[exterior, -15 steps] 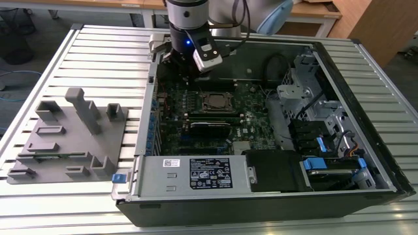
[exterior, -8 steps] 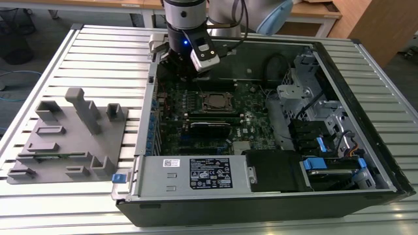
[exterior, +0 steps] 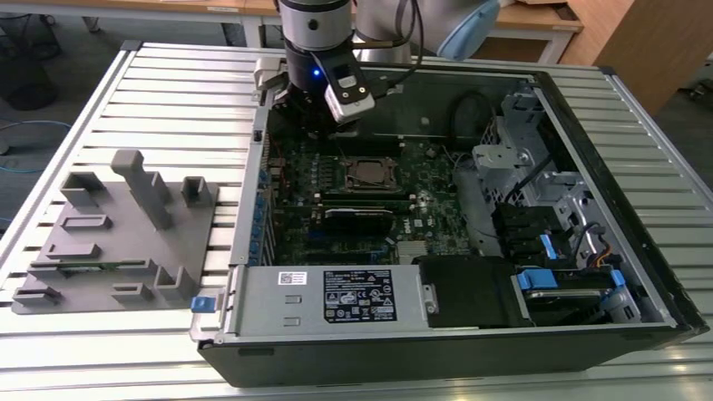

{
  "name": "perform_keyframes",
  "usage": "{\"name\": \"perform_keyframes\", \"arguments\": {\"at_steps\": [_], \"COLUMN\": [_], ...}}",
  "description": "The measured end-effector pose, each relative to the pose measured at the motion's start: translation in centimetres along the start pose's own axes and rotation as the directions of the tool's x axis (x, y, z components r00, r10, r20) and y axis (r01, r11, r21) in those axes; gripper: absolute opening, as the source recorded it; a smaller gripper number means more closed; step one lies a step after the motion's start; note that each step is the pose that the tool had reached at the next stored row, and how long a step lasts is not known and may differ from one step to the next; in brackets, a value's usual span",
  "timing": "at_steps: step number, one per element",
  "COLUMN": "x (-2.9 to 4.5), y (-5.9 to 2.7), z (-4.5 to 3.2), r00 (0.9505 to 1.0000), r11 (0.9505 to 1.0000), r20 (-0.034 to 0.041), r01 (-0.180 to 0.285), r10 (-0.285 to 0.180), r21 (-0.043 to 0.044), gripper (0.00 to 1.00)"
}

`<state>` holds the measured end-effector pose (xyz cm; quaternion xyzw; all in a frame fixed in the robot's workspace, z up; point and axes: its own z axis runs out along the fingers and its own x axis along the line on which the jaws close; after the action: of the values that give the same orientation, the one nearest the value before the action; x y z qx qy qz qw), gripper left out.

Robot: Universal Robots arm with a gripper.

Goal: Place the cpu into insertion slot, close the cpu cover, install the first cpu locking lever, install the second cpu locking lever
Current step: 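Install the first cpu locking lever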

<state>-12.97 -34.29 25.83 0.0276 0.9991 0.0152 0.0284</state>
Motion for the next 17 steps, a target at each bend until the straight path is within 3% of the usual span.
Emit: {"name": "perform_keyframes", "arguments": {"at_steps": [8,10,15,17], "x": [0.01,0.01,0.03,0.04], "y": [-0.01,-0.02,-0.05,-0.06], "z": [0.0,0.0,0.04,0.06], "r00": [1.0,1.0,1.0,1.0], "r11": [1.0,0.9999,0.9974,0.9958], "r20": [0.0009,0.0006,-0.0028,-0.0042], "r01": [0.0,0.0,-0.004,-0.005], "r10": [0.0,0.0,0.004,0.005], "r21": [-0.0037,-0.0101,-0.0717,-0.091], "gripper": [0.1,0.1,0.1,0.1]}}
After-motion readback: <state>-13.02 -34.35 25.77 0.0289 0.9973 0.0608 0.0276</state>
